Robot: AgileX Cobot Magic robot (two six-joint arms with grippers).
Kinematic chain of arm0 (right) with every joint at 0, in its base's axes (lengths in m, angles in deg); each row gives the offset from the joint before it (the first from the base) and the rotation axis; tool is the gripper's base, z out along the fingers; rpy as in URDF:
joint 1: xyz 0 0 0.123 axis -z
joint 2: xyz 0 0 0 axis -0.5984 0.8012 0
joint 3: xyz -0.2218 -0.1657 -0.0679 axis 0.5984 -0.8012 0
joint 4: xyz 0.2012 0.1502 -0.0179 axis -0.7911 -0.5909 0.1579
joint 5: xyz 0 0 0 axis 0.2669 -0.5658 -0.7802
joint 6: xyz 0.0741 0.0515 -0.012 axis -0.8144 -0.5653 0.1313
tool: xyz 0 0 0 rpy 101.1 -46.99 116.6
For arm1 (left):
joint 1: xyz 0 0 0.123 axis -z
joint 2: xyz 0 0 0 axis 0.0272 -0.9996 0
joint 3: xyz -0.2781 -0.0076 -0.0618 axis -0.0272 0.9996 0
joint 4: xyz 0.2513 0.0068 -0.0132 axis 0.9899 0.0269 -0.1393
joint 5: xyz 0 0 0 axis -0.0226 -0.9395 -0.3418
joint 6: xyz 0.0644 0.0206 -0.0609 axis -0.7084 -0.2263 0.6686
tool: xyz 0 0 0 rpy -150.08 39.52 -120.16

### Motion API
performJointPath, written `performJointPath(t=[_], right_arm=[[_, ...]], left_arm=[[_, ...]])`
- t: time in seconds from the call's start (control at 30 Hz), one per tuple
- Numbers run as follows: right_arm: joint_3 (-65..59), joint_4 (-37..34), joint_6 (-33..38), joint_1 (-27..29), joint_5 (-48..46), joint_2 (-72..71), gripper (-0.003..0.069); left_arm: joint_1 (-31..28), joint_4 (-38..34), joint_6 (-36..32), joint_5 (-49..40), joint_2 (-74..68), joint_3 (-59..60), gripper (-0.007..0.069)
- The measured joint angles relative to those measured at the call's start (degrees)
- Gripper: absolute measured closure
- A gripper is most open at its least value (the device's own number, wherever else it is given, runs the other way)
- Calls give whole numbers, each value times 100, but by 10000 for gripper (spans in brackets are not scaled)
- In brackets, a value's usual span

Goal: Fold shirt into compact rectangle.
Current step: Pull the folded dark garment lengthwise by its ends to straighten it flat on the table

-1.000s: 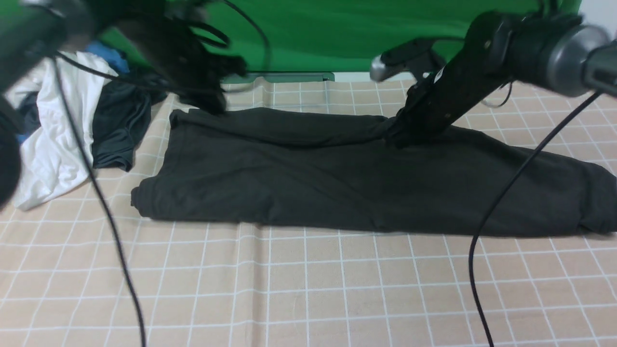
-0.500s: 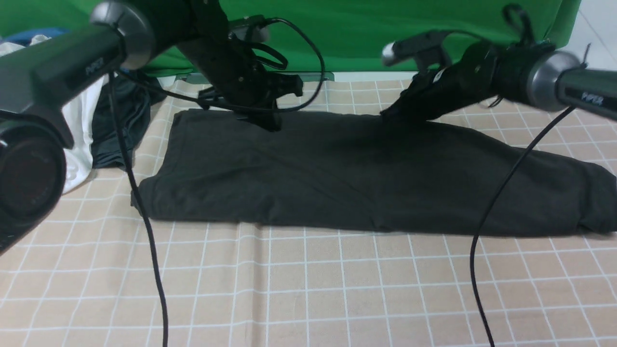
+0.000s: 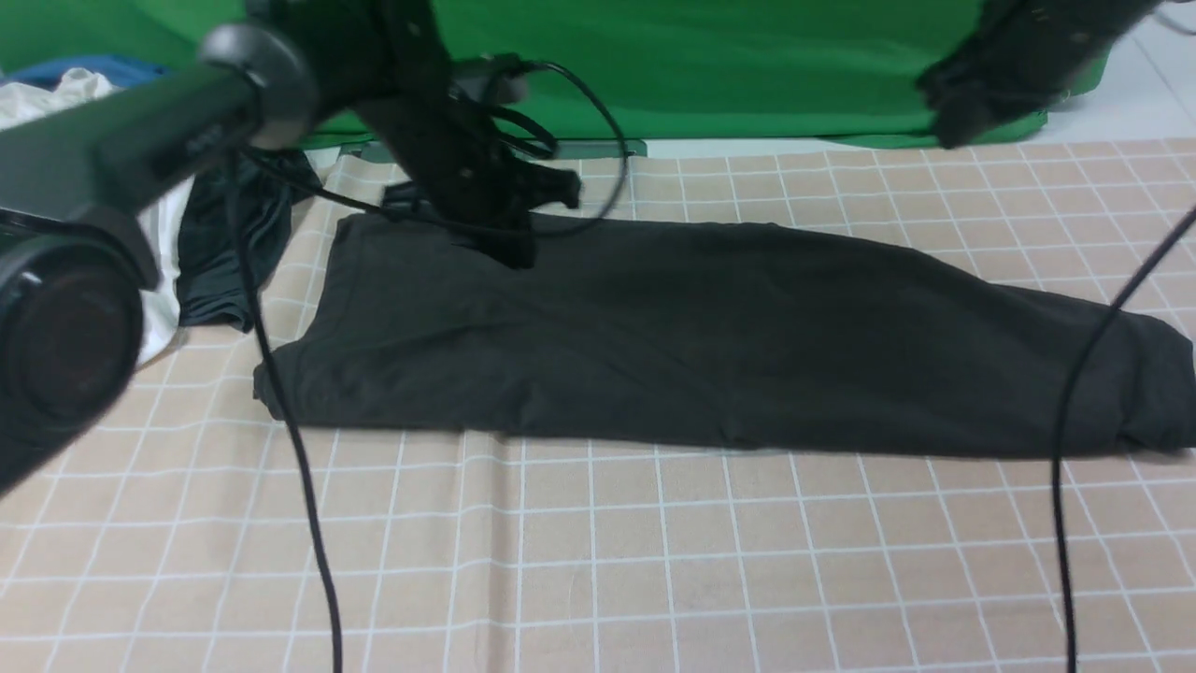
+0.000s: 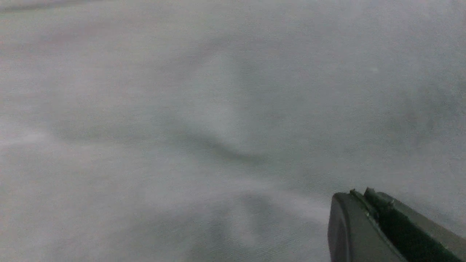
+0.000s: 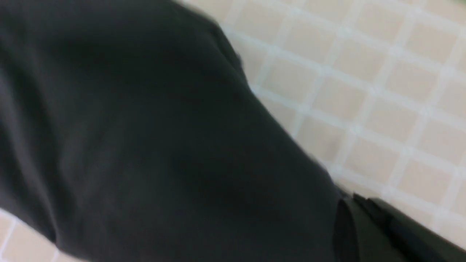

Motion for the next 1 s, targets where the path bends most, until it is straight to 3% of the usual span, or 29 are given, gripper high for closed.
performJointPath(t=[0.3, 0.43, 0.57, 0.6, 0.63, 0.67, 0.8, 0.9, 0.97, 1.0], right_arm=[[-2219, 86, -282, 1026, -157, -995, 617], [-3152, 104, -525, 1693, 311, -1208, 564], [-3714, 118, -632, 2090, 731, -1178, 412], [-3827, 112, -657, 2120, 880, -1129, 326], [-3849, 112, -656, 2121, 914, -1114, 301], [-3890, 112, -666, 2121, 1011, -1035, 207], [-3910, 79, -666, 2096, 1284, -667, 98], [-3910, 79, -666, 2096, 1371, -487, 112], [-3910, 66, -555, 2096, 1414, -315, 240], [-3910, 48, -457, 2096, 1416, -292, 337]], left_arm=[[-281, 214, -31, -607, 594, 395, 606], [-216, 187, -31, -400, 650, 1097, 606], [-216, 312, -31, 115, 632, 1796, 606], [-216, 320, -31, 291, 632, 1947, 606], [-216, 320, -31, 403, 632, 2026, 606], [-216, 320, -31, 529, 632, 2103, 606], [-216, 320, -31, 738, 595, 2220, 606], [-216, 307, -12, 742, 557, 2220, 606], [-216, 301, -13, 757, 528, 2220, 606], [-216, 301, -13, 757, 528, 2220, 606]])
